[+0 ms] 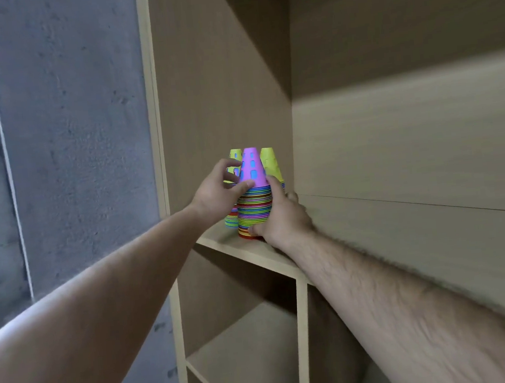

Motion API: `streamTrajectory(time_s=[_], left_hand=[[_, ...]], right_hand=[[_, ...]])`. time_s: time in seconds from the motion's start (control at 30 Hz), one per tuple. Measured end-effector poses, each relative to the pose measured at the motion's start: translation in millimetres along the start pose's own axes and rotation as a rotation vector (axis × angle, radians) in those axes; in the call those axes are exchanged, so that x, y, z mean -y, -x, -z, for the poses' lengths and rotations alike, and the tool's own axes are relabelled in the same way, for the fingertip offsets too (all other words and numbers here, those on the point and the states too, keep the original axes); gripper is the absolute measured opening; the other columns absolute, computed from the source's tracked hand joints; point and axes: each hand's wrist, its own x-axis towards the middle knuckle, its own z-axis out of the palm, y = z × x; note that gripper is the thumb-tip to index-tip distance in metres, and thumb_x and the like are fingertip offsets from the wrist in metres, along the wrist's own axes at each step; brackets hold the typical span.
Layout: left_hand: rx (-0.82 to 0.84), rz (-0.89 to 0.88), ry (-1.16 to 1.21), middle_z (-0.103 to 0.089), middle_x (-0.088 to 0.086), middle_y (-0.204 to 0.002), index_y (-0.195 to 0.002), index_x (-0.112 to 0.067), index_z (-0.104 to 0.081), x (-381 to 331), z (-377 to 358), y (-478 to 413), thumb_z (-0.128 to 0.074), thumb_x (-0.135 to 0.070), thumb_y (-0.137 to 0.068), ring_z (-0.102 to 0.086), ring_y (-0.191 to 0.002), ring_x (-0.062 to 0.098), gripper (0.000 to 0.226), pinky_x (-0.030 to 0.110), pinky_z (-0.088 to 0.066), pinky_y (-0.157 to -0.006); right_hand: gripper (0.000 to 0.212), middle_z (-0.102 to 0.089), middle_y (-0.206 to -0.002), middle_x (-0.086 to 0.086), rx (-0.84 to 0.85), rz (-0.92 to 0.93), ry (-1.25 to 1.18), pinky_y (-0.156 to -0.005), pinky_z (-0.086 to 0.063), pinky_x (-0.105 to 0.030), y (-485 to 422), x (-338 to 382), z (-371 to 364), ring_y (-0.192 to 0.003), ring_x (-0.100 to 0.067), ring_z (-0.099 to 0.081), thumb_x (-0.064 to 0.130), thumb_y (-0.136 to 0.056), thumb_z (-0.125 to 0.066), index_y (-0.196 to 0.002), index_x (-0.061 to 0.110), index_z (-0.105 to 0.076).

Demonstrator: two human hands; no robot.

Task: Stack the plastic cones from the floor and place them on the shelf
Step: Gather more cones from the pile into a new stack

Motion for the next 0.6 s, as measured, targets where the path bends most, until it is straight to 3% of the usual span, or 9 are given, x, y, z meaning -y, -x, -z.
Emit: streamTrajectory(time_s=[0.07,0.2,0.33,0.47,0.6], left_hand=[[0.020,0.001,-0.034,-0.064,0.003,-0.114,-0.134,-0.029,-0.055,4,1,3,-0.070,-0.037,-0.097,-0.066,-0.100,0.020,0.040,0.030,-0.055,-0.075],[-0.002,-0.064,-0.242,-0.057,-0.001,-0.131,-0.138,-0.028,-0.057,14,21,33,-0.064,-0.042,-0.099,-0.055,-0.119,0.013,0.042,0.034,-0.047,-0.104],[-0.099,-0.198,-0.425,-0.057,-0.010,-0.127,-0.132,-0.028,-0.059,22,68,99,-0.064,-0.039,-0.099,-0.052,-0.120,0.006,0.035,0.029,-0.043,-0.100],[-0.183,-0.163,-0.571,-0.058,-0.011,-0.112,-0.118,-0.023,-0.063,54,124,203,-0.065,-0.030,-0.099,-0.056,-0.105,0.009,0.020,0.030,-0.045,-0.089],[-0.185,0.144,-0.661,-0.060,-0.009,-0.099,-0.105,-0.021,-0.065,115,167,345,-0.060,-0.032,-0.094,-0.056,-0.089,0.010,0.016,0.030,-0.046,-0.082]], right_hand=[[0.111,-0.039,-0.141,-0.006,-0.002,-0.006,0.051,-0.095,-0.046,-0.039,1,1,1,-0.121,-0.031,-0.049,0.044,-0.072,-0.085,-0.154,0.045,-0.009],[0.093,-0.038,-0.144,-0.006,-0.161,0.151,0.181,-0.101,-0.037,-0.041,15,14,11,-0.129,-0.030,-0.040,0.052,-0.078,-0.075,-0.153,0.037,-0.022],[0.056,-0.055,-0.132,0.002,-0.304,0.503,0.029,-0.099,-0.042,-0.044,58,42,-1,-0.123,-0.025,-0.047,0.038,-0.084,-0.065,-0.137,0.028,-0.050],[0.030,-0.060,-0.115,0.005,0.043,0.579,-0.203,-0.089,-0.048,-0.038,129,67,-60,-0.108,-0.019,-0.056,0.035,-0.092,-0.058,-0.120,0.024,-0.057],[0.018,-0.061,-0.107,0.006,0.469,0.556,-0.280,-0.082,-0.050,-0.035,231,89,-163,-0.098,-0.018,-0.059,0.037,-0.094,-0.056,-0.109,0.027,-0.058]])
